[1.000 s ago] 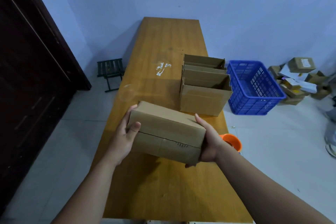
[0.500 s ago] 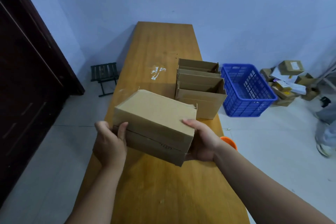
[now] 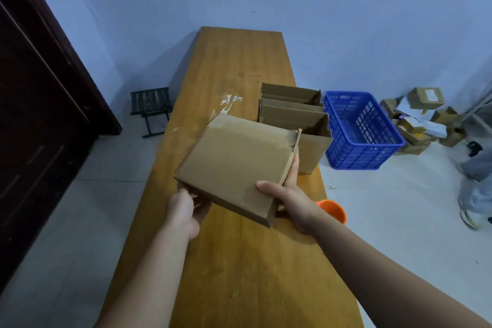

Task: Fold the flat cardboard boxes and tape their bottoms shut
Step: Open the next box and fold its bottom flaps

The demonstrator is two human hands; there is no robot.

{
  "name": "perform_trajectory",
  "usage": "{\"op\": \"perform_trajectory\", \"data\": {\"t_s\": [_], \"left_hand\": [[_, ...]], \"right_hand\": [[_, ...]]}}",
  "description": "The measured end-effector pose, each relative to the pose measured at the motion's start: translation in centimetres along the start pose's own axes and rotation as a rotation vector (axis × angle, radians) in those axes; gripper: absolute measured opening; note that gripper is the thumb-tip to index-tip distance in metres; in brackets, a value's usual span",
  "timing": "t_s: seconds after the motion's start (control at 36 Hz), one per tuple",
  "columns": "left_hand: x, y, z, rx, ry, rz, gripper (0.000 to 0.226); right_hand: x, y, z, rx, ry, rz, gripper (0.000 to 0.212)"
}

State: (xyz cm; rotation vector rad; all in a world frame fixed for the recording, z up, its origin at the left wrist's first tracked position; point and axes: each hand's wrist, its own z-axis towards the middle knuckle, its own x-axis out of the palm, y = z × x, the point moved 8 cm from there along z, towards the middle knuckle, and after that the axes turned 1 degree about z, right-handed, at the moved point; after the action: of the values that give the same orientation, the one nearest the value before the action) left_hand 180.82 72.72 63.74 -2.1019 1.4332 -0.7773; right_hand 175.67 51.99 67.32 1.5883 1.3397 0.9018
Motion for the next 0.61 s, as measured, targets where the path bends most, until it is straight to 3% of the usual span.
{"op": "perform_trajectory", "data": {"t_s": [0.14,0.17,0.25,0.31,0.42,0.47,0.61], "left_hand": [[-0.8,1.4,0.6,-0.179,0.003,-0.273,0.018],[-1.0,1.6,0.8,-0.197,0.019,-0.33,0.024],[-1.6,2.2,2.1,-0.254,0.103,-0.455,0.073],[-2.1,2.3,2.6,-0.289,0.156,-0.436,0.086],[-2.6,2.5,2.4,-0.32,0.254,-0.27,0.052],[-3.7,3.2,2.8,-0.308,0.219,-0.158,0.038],[-5.3,5.7,3.2,-0.339,0.121,-0.111,0.031]], "right_hand": [[1.3,0.6,-0.8,-0.179,-0.015,-0.285,0.132],[1.2,0.8,-1.0,-0.205,-0.009,-0.316,0.132],[0.9,0.8,-1.1,-0.25,0.039,-0.402,0.133],[0.6,0.6,-1.1,-0.267,0.051,-0.469,0.136],[0.4,0.0,-1.4,-0.315,0.1,-0.587,0.139],[0.5,-0.4,-1.5,-0.327,0.115,-0.662,0.138],[0.3,-2.2,-1.6,-0.307,0.13,-0.869,0.133]]}}
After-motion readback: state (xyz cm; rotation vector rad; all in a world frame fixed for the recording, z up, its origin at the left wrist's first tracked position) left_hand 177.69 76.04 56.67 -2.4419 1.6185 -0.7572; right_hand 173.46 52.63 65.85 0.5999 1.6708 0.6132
